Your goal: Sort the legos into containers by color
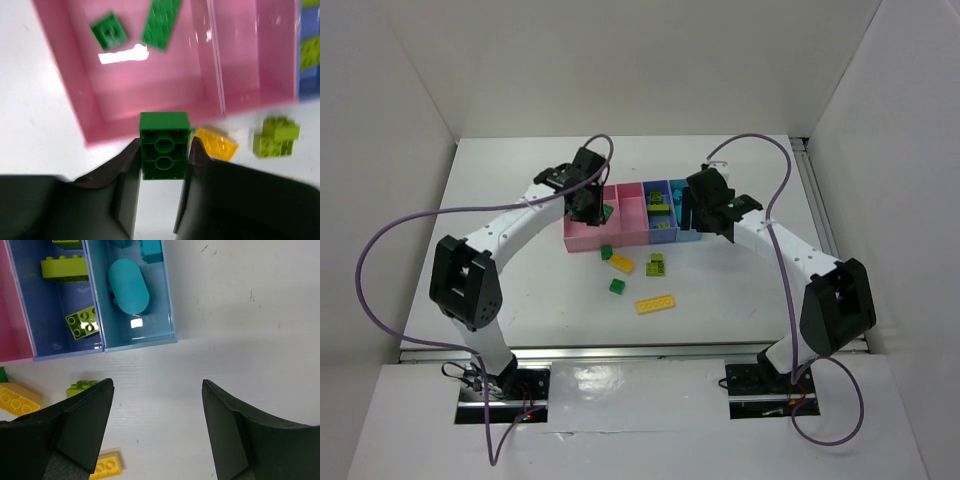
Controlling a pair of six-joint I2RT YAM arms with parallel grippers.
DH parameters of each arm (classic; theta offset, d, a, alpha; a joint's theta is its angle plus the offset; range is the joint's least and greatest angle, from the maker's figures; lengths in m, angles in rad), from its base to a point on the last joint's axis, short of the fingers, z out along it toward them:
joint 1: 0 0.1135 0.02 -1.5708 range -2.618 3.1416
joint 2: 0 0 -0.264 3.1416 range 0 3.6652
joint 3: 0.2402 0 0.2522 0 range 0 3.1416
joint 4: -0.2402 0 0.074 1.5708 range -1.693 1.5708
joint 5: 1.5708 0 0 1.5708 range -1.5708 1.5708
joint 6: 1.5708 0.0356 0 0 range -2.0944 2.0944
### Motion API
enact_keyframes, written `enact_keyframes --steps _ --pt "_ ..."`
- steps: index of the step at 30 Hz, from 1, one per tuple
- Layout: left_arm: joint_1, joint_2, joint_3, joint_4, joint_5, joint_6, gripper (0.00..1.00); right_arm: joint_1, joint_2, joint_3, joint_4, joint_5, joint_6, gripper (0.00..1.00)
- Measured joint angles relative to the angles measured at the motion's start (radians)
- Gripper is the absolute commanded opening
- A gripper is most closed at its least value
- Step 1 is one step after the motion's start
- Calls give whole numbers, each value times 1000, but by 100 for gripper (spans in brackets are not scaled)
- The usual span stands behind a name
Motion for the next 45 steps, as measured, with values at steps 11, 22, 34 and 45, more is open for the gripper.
enact_keyframes --steps 11,22,34,45 --pt "35 151 154 -42 -36 4 64 27 -42 -11 -3 -3 22 78" --pt "-202 -30 -260 31 61 -59 84 56 -32 -19 -3 -9 29 78" --pt "-261 90 -282 133 61 -59 41 64 -20 -19 -3 -10 29 78" --pt "-220 88 -235 58 69 -39 17 64 -16 -9 -11 -3 29 78"
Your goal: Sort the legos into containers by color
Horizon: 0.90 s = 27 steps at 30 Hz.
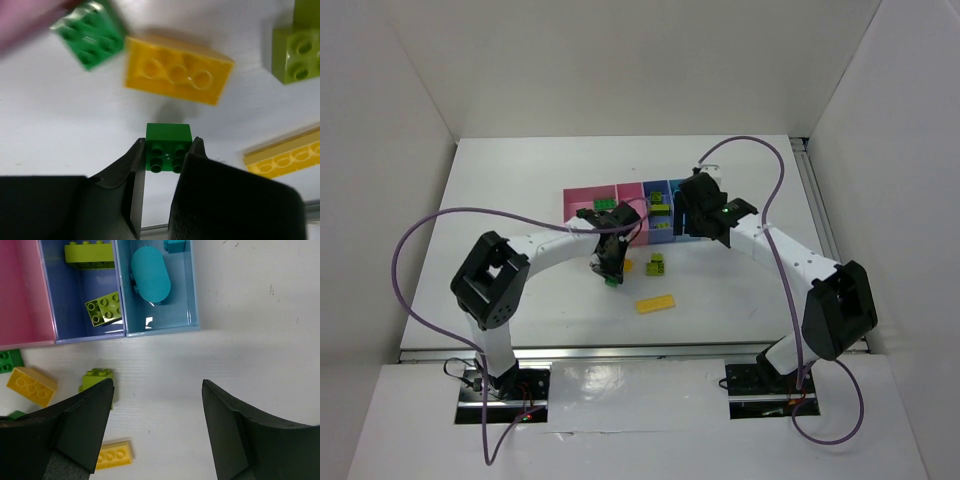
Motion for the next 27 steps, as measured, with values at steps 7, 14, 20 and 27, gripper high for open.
enact_keyframes --steps 7,14,20,27 --pt "201 -27 251 -73 0 33 23 0 0 9 -15 13 -3 79" --pt "363 104 520 -64 54 43 70 14 0 20 -43 -19 -32 81" --pt "377 213 542 -94 143 55 75 131 0 20 -41 -122 -120 85" --pt "375 83 493 -98 162 54 75 359 112 8 -25 -172 -219 85"
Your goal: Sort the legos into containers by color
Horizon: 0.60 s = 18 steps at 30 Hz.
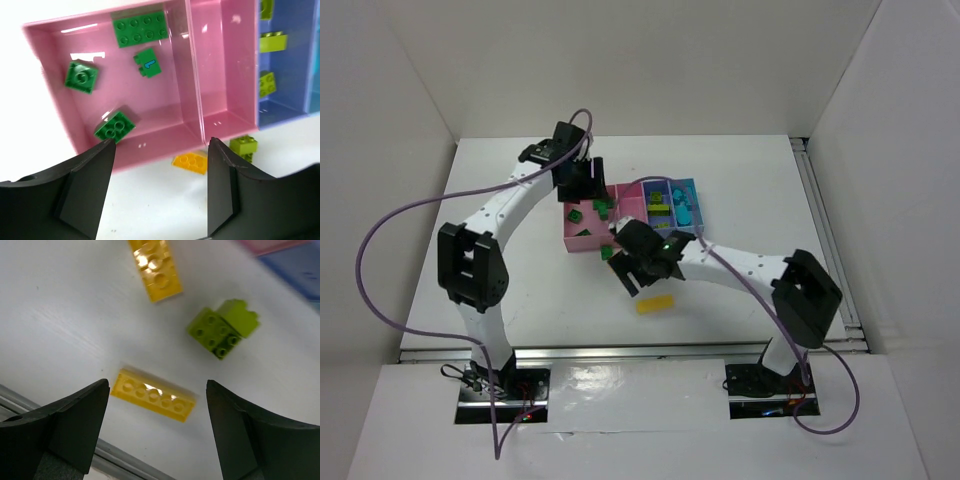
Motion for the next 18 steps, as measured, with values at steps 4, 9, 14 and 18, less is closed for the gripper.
enact_keyframes --steps 4,9,14,18 --pt "33 -114 -25 3 -18 -21 75 63 150 40 25 20 -55 85" --pt "108 -217 -71 19 -37 -29 75 54 301 112 85 85 -98 85" --pt "161 -225 -134 28 -39 -27 74 22 356 151 154 108 -119 84" --pt "180 -225 -182 19 -32 -25 74 -20 364 151 223 88 -132 74"
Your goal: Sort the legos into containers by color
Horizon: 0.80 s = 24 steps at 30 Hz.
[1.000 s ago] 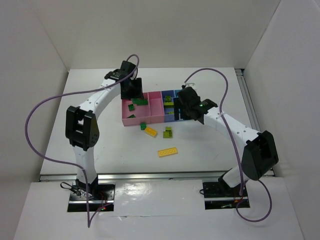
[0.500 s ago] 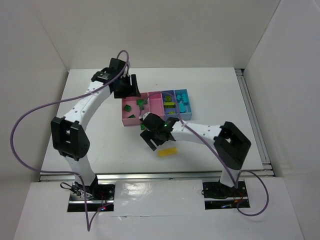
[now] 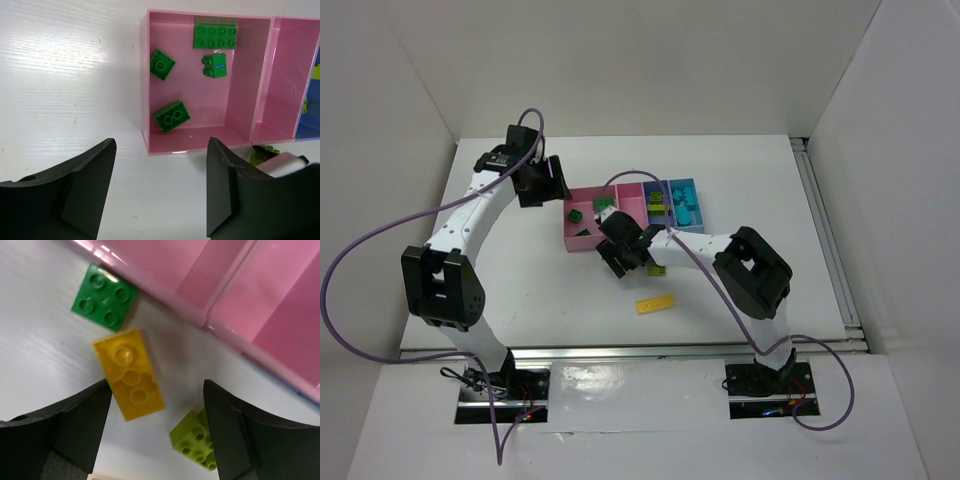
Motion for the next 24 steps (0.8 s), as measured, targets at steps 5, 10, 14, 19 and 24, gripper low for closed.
enact_keyframes --steps 5,10,14,19,24 --pt "11 -11 -16 2 21 0 74 -38 25 -2 64 -62 -22 56" --pt "16 -32 -19 2 27 0 74 -36 31 -1 93 -108 -33 31" --pt "17 -37 -21 4 27 2 85 -15 25 -1 79 -100 -29 30" --pt "19 -48 -53 8 19 3 85 3 -111 -43 54 -78 23 33" --pt "20 -48 -54 10 18 3 85 -46 -253 -24 58 -19 102 34"
